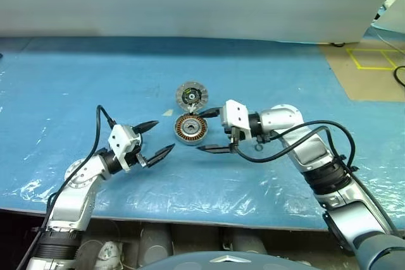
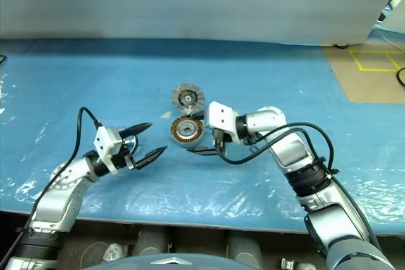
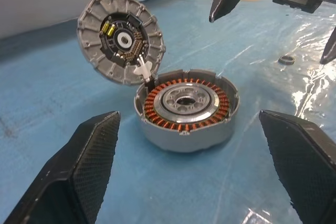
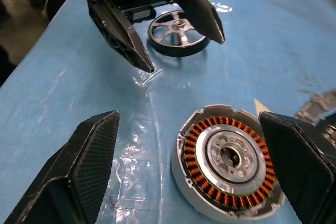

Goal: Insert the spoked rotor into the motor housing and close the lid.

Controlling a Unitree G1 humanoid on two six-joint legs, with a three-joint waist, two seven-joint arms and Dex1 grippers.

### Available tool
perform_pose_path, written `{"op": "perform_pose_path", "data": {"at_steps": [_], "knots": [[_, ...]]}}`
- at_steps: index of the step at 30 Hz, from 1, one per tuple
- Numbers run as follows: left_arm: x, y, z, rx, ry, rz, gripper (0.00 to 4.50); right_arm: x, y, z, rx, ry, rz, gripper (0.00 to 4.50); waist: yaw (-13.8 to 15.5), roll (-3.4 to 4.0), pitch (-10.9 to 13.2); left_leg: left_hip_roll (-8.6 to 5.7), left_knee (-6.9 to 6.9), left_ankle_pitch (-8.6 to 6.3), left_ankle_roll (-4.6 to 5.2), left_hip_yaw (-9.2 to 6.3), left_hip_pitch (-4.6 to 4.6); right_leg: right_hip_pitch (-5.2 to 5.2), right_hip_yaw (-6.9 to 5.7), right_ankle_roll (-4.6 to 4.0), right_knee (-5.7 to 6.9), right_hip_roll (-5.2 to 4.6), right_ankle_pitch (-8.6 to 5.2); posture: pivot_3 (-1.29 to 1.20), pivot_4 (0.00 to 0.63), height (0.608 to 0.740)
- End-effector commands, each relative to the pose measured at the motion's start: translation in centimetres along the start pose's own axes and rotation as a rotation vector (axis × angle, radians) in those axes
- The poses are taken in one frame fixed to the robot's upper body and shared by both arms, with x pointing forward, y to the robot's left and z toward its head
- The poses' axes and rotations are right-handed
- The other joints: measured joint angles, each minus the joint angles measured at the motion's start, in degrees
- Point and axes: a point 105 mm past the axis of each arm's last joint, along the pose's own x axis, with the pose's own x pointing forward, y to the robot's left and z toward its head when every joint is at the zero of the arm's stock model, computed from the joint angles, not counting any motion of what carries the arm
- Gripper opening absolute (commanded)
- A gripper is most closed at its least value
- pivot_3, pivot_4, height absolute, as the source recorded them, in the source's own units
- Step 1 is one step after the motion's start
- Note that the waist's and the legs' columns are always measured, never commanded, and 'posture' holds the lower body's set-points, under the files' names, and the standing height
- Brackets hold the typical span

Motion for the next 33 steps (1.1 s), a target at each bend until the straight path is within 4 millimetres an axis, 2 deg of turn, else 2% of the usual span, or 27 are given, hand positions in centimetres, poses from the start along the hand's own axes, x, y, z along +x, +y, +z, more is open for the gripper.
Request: {"op": "perform_pose_path", "data": {"at_steps": [1, 5, 10, 14, 19, 23, 28, 33], "knots": [[-0.5, 0.0, 1.4, 0.055, -0.035, 0.021, 4.47, 1.2, 0.4, -1.0, -0.094, 0.062, 0.074, 4.47, 0.2, -0.01, 0.0, 0.01, 0.00, 0.00, 0.00, -0.01, -0.02, 0.00, -0.04, 0.00, 0.01, 0.00, 0.00, 0.00, 0.150, 0.740], [-1.0, -0.1, 1.4, 0.054, -0.029, 0.051, 4.47, 2.3, 0.7, -2.2, -0.160, 0.112, 0.129, 4.47, 0.0, -0.02, 0.0, 0.01, 0.00, -0.01, 0.01, -0.01, -0.06, -0.03, -0.05, -0.01, 0.02, -0.01, -0.01, 0.00, 0.150, 0.740], [-1.4, -0.3, 1.3, 0.055, -0.020, 0.071, 4.47, 3.3, 0.4, -2.7, -0.207, 0.127, 0.129, 4.47, -0.1, -0.02, 0.0, 0.03, 0.01, -0.01, 0.02, 0.00, -0.05, -0.08, -0.03, -0.03, 0.09, 0.00, -0.02, 0.00, 0.150, 0.740], [-1.4, -0.4, 1.4, 0.055, -0.018, 0.078, 4.50, 3.5, -0.1, -2.9, -0.244, 0.149, 0.119, 3.21, -0.1, -0.02, 0.0, 0.03, 0.03, -0.01, 0.04, 0.00, -0.05, -0.08, -0.02, -0.04, 0.11, 0.00, -0.02, 0.00, 0.150, 0.740], [-1.4, -0.4, 1.3, 0.055, -0.017, 0.085, 4.50, 3.7, -0.6, -3.0, -0.283, 0.170, 0.105, 1.32, -0.1, -0.02, 0.0, 0.04, 0.03, 0.00, 0.06, 0.01, -0.05, -0.08, -0.02, -0.05, 0.12, 0.01, -0.03, 0.00, 0.150, 0.740], [-1.3, -0.3, 1.3, 0.057, -0.018, 0.086, 4.50, 3.7, -1.0, -2.8, -0.300, 0.175, 0.090, 0.02, -0.1, -0.02, 0.0, 0.04, 0.03, 0.00, 0.06, 0.01, -0.04, -0.08, -0.02, -0.06, 0.12, 0.01, -0.03, 0.00, 0.150, 0.740], [-1.3, -0.2, 1.4, 0.063, -0.018, 0.086, 4.50, 3.7, -1.2, -2.5, -0.330, 0.178, 0.075, 0.02, -0.1, -0.02, 0.0, 0.05, 0.04, -0.01, 0.05, 0.01, -0.03, -0.09, -0.02, -0.06, 0.15, 0.01, -0.04, 0.00, 0.150, 0.740], [-1.2, -0.3, 1.5, 0.062, -0.020, 0.079, 4.50, 3.4, 1.2, -2.3, -0.225, 0.167, 0.172, 0.02, 0.0, -0.02, 0.0, 0.04, 0.06, 0.00, 0.07, 0.01, -0.04, -0.09, -0.01, -0.06, 0.15, 0.01, -0.04, 0.00, 0.150, 0.740]]}}
